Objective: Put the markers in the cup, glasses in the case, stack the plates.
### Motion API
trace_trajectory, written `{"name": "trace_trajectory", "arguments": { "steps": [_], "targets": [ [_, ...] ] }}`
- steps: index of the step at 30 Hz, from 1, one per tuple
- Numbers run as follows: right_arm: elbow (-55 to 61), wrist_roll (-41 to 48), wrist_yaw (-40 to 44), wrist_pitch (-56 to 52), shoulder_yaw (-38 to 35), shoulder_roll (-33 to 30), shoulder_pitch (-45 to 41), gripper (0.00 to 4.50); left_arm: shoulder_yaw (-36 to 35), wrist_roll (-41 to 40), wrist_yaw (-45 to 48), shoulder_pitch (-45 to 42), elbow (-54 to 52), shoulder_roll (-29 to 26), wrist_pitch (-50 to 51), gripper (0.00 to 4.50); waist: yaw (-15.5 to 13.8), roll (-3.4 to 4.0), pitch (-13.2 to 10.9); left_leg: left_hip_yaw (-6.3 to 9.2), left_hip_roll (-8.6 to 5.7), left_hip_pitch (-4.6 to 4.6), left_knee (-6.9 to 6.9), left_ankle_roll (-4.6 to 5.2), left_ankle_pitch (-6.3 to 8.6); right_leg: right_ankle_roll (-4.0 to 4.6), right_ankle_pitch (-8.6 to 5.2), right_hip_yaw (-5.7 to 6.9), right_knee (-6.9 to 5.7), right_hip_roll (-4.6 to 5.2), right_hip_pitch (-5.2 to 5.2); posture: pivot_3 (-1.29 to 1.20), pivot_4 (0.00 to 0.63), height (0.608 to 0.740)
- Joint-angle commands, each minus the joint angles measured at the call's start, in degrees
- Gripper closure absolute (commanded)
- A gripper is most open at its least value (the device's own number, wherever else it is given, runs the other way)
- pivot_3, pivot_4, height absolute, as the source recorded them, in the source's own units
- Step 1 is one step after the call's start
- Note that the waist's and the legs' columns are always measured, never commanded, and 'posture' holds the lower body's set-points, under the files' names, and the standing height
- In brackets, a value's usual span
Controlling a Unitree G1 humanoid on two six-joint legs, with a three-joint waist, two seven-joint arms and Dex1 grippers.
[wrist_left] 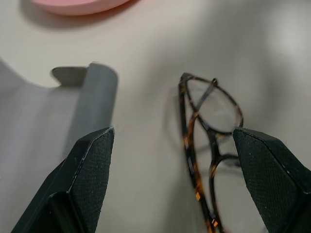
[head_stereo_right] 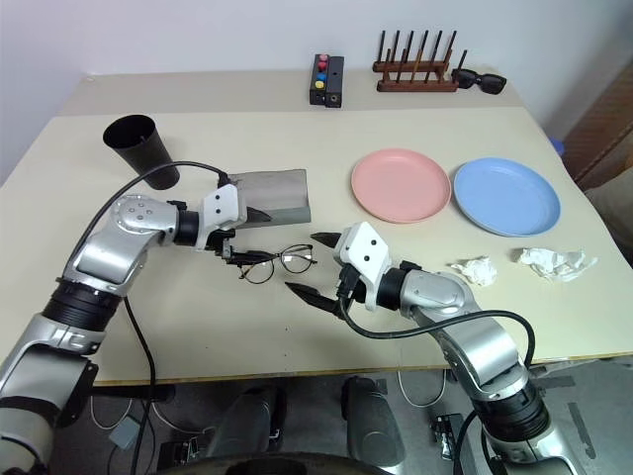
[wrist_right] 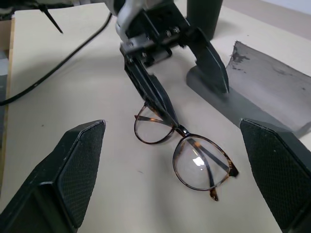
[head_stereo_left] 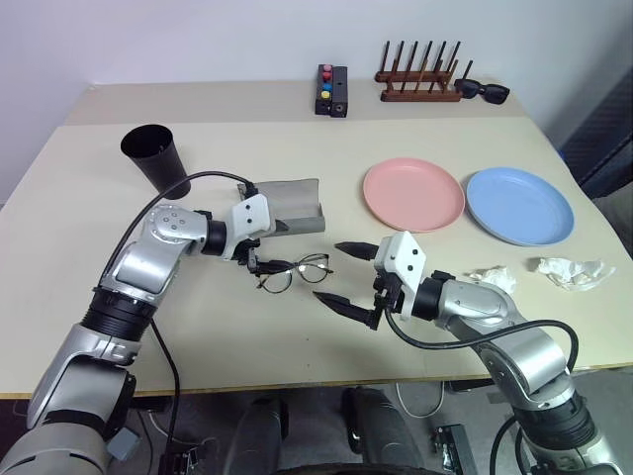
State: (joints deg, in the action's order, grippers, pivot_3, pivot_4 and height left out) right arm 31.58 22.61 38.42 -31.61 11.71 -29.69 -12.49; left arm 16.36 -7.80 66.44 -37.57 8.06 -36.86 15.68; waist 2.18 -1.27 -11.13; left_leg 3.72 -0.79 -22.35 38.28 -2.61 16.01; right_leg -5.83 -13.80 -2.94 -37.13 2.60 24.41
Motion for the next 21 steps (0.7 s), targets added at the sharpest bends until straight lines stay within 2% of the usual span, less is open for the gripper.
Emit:
{"name": "trace_trajectory", "arguments": {
  "steps": [1, 8, 14, 21],
  "targets": [
    [2.4, -0.2, -0.6, 1.2, 0.0, 0.9, -0.3, 0.0, -0.3, 1.7, -0.1, -1.3, -0.6, -0.2, -1.9, 0.54, 0.0, 0.0, 0.0, 0.01, 0.0, 0.0, 0.0, 0.0, 0.0, 0.0, 0.0, 0.0, 0.0, -0.01, 0.0, 0.0, 0.15, 0.735],
    [2.7, -0.4, -0.7, 1.3, -0.2, 1.0, 0.2, 0.0, -3.8, 4.8, -5.7, -6.8, 11.9, 0.0, -8.0, 0.54, 0.0, 0.0, 0.0, 0.02, -0.02, 0.0, 0.01, 0.0, 0.0, 0.0, 0.0, 0.01, -0.01, -0.01, 0.0, 0.0, 0.15, 0.735],
    [1.9, -0.4, -0.2, 1.6, 0.2, 1.3, -0.5, 0.0, -1.7, 8.0, -2.0, -12.1, 24.9, 0.2, -15.7, 0.54, 0.0, 0.0, 0.0, 0.01, -0.07, -0.01, 0.0, 0.0, 0.0, -0.01, 0.0, 0.01, 0.03, 0.01, 0.0, 0.0, 0.15, 0.735],
    [1.7, -0.9, -0.1, 1.7, 0.4, 1.9, -0.7, 0.0, 1.1, 12.3, 0.4, -16.4, 34.6, 3.6, -20.5, 0.54, -0.1, 0.0, 0.0, 0.01, -0.09, -0.02, 0.01, 0.0, 0.0, -0.01, 0.0, 0.01, 0.01, 0.02, 0.0, 0.0, 0.15, 0.735]
  ]
}}
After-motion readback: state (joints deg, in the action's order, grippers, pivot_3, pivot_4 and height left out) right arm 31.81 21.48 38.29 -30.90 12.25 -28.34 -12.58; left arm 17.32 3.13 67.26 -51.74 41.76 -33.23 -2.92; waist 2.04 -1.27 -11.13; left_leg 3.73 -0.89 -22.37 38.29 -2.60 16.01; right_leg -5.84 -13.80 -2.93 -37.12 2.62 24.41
